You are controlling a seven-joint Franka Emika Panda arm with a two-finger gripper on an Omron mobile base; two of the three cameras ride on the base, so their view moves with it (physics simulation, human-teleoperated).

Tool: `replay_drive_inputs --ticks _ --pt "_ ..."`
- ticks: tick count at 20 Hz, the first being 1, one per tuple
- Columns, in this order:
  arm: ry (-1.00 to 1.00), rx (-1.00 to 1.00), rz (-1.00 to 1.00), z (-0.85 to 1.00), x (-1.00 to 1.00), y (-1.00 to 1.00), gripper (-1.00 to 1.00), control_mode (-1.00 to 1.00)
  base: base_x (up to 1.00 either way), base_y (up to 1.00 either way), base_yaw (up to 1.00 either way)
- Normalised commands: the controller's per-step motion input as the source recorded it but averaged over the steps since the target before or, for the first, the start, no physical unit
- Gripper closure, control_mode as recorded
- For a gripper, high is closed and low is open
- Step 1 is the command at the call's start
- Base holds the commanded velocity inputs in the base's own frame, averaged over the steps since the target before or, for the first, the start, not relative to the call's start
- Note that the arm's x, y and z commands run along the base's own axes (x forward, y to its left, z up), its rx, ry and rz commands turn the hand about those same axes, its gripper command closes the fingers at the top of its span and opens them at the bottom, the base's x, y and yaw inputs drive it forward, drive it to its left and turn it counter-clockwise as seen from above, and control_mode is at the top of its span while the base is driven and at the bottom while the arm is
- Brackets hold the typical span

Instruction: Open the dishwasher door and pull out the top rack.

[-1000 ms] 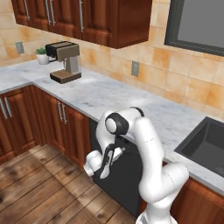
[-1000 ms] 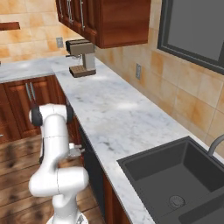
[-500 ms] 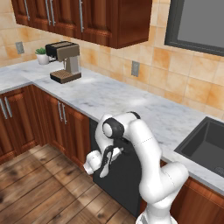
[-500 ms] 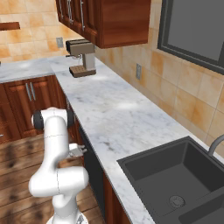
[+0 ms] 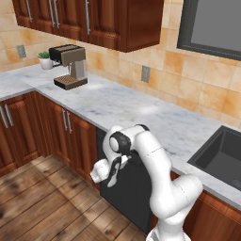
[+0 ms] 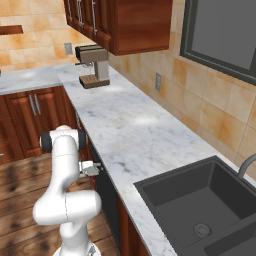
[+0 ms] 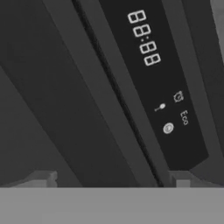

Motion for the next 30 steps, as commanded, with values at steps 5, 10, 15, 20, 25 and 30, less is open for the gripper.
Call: replay_drive_inputs --ticks 5,10,15,20,25,30 --pt "0.0 0.01 0.0 -0.16 0.31 -0.09 1.0 -1.0 0.0 0.0 0.0" --pt "0.01 0.0 -0.01 -0.06 -0.03 0.0 1.0 -1.0 0.0 0.0 0.0" --pt "0.18 0.06 -0.02 0.0 -0.3 0.11 1.0 -1.0 0.0 0.0 0.0" --pt "0.41 0.23 0.06 -0.11 -0.94 0.72 1.0 -1.0 0.0 0.0 0.0" --pt "0.45 0.19 0.13 -0.31 -1.0 0.99 1.0 -1.0 0.0 0.0 0.0" --pt "0.36 0.22 0.13 -0.62 -1.0 0.95 1.0 -1.0 0.0 0.0 0.0"
